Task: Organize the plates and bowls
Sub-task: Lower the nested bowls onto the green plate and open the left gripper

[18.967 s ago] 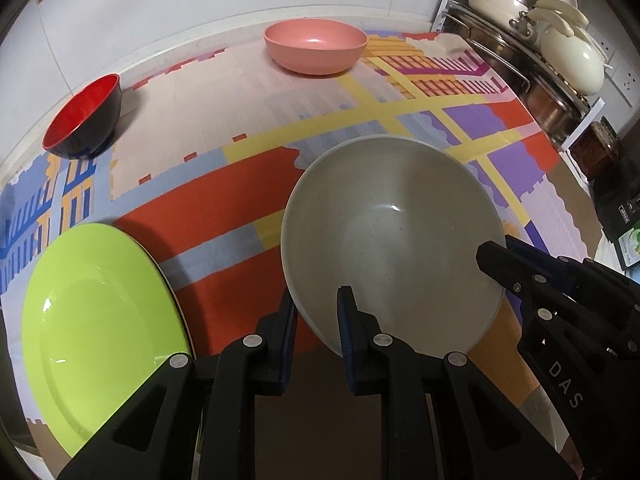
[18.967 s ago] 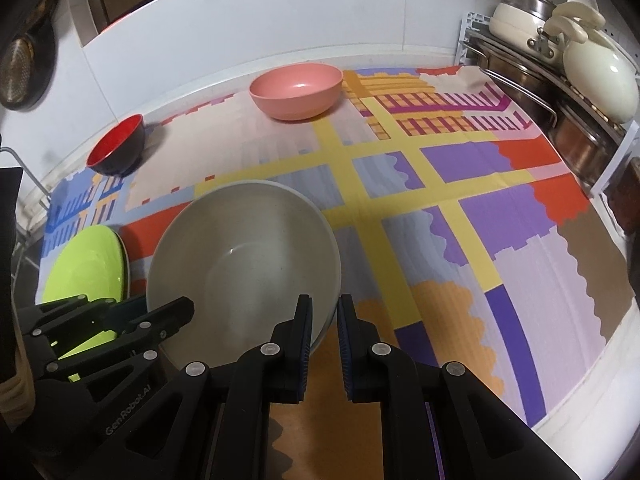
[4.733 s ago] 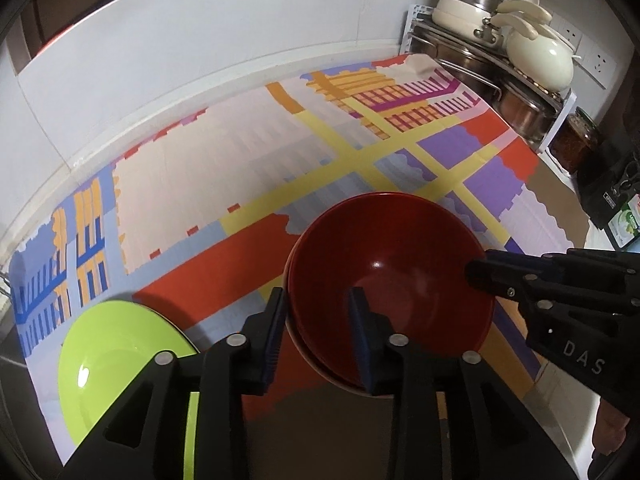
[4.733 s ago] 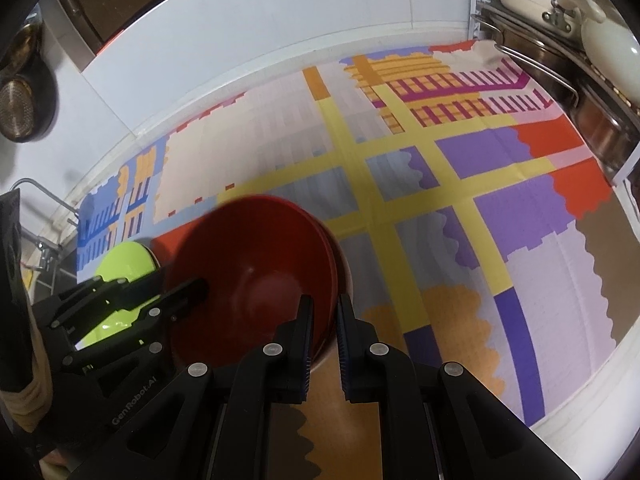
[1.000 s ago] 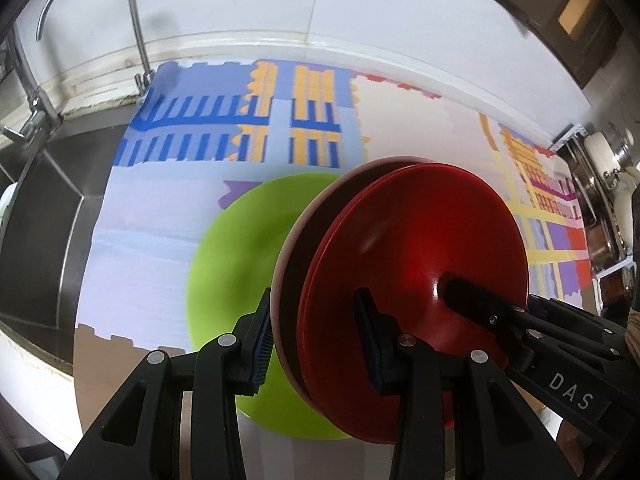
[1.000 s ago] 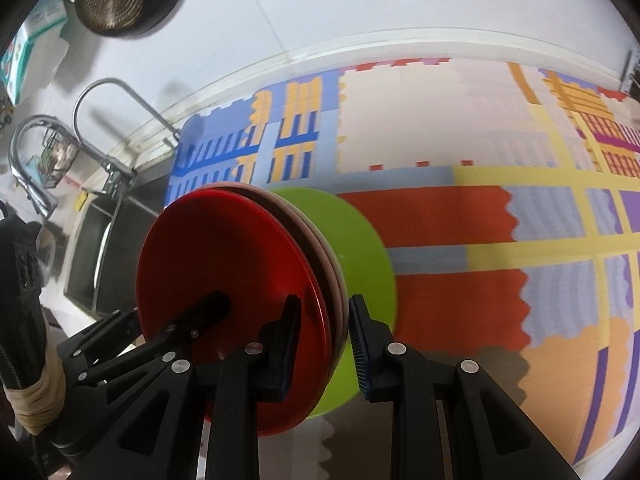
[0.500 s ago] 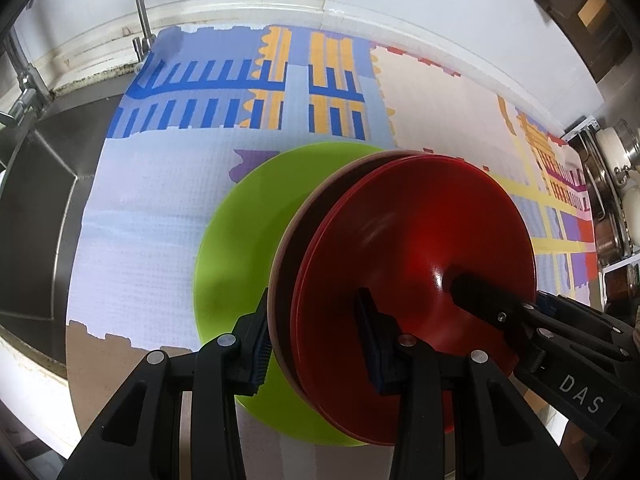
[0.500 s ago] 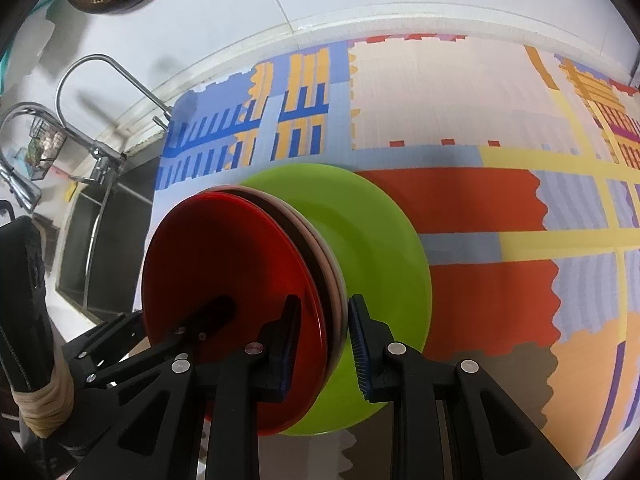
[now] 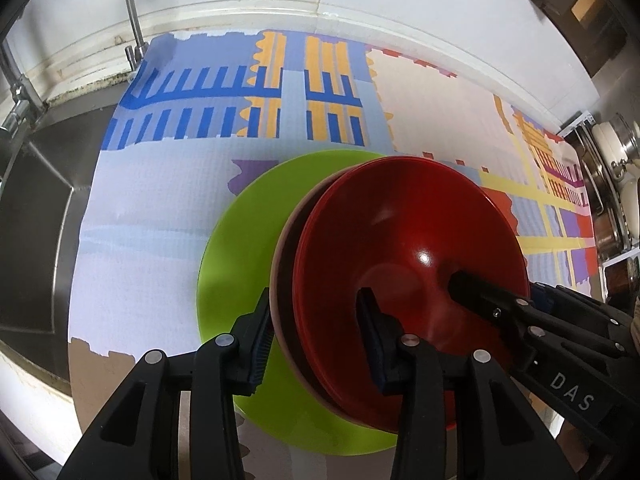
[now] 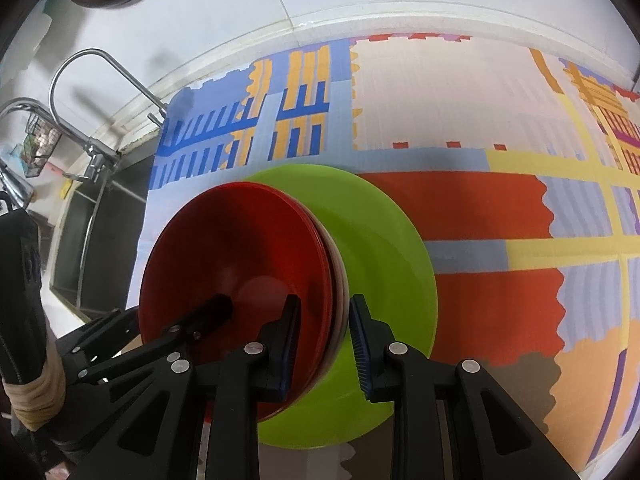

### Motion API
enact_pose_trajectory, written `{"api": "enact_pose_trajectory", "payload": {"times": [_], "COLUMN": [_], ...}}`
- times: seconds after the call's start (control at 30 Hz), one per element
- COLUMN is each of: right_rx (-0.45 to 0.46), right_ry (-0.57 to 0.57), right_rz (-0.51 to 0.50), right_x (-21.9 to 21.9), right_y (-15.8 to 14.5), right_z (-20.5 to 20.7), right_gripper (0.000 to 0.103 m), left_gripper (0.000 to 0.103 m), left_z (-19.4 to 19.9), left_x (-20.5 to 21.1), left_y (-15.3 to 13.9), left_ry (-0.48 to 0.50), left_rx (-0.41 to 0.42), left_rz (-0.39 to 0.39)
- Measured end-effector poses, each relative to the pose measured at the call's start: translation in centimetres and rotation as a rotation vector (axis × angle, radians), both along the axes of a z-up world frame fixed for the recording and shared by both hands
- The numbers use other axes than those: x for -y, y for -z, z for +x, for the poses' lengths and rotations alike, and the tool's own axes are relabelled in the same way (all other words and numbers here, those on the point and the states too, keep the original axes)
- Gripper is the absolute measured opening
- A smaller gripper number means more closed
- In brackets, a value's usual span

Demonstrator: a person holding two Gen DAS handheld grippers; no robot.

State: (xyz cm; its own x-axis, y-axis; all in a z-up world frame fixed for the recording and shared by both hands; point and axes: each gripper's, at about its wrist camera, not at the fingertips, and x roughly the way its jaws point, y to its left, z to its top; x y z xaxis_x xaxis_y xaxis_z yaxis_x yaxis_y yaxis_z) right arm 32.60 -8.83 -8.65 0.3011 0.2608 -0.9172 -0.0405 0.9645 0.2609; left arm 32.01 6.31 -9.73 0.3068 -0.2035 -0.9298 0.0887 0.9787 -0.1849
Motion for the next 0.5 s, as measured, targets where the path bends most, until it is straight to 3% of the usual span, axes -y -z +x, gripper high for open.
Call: {"api": "enact_pose_trajectory", "payload": {"times": [0.1, 0.17, 0.3, 0.5], "right_rx": [0.006, 0.027, 0.081, 0.224], "right_ry": [-0.011, 0.003, 0.017, 0.025], "right_rz": [-0.008, -0.019, -0.051, -0.106], "right_x": [0.0, 0.2, 0.5, 1.1], "right_y": [0.0, -0.3, -1.4, -4.1], "right_z": [-0.2, -0.5, -1.5, -4.3], "right_gripper": [0.028, 0.037, 0.040, 0.051], "left_gripper": [0.043, 0.046, 0.053, 0.065], "left_z": [-0.2, -0.5, -1.6, -4.6], "left_x": [-0.2, -0.5, -0.7, -0.7], "left_y": [-0.5, -1.0, -2.7, -5.7], "left_ry": [-0.003, -0.002, -0.007, -0.035], "left_rx": [0.028, 0.055, 0.136, 0.291], "left_rz": [0.027, 0.038, 0.071, 0.101]}}
